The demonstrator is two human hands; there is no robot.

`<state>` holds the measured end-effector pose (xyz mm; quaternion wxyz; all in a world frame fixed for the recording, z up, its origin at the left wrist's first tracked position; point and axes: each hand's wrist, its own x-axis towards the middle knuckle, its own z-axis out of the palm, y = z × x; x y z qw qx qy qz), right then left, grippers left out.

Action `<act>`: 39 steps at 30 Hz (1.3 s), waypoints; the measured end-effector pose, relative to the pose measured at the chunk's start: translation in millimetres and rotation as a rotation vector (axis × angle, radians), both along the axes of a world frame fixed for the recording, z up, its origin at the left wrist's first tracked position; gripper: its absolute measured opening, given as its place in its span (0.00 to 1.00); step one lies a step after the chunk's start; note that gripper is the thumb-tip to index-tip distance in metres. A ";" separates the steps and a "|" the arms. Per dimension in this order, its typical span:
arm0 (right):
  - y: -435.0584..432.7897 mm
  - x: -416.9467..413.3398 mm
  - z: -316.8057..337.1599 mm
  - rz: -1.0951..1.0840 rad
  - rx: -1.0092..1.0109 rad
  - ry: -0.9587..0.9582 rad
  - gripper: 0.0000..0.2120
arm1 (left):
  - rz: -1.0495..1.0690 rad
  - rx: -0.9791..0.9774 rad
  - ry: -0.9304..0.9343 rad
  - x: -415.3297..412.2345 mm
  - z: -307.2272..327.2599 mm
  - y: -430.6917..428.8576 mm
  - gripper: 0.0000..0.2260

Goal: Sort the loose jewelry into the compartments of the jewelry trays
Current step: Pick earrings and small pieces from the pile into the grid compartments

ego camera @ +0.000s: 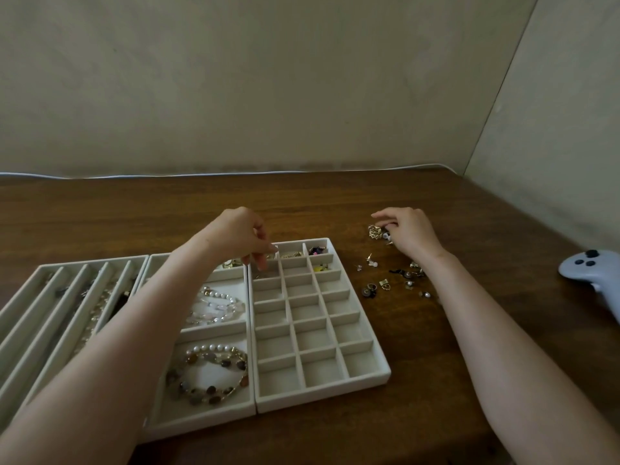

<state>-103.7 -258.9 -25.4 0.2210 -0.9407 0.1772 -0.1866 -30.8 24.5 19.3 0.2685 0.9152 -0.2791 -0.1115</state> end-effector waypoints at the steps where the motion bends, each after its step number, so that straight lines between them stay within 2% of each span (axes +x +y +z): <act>1: 0.2 -0.2 -0.4 -0.004 0.001 -0.010 0.18 | 0.001 0.011 -0.015 0.3 -0.1 -0.2 0.06; 6: -2.0 -1.3 -0.2 0.014 -0.116 0.118 0.16 | -0.053 0.032 -0.025 -2.8 0.5 -3.2 0.08; 10: -1.0 -2.4 2.7 0.001 -0.097 0.131 0.11 | -0.073 0.081 -0.039 -1.6 -1.4 -2.9 0.10; 18: -2.2 -5.0 9.2 0.006 -0.029 0.134 0.01 | -0.038 0.165 -0.239 4.3 -4.3 -3.9 0.14; 23: -2.2 -5.3 9.9 0.050 0.052 0.139 0.03 | -0.026 0.107 -0.316 3.0 -3.7 -3.9 0.14; 29: 0.4 -11.0 19.9 0.160 0.129 0.271 0.16 | -0.043 -0.038 -0.431 -3.7 -1.7 -8.4 0.14; 36: 3.9 -8.8 17.1 0.174 0.131 0.212 0.08 | -0.071 -0.146 -0.488 -8.0 -2.9 -11.1 0.13; 39: 4.9 -7.5 15.8 0.234 0.176 0.162 0.10 | -0.077 -0.159 -0.515 -9.4 -2.5 -11.6 0.13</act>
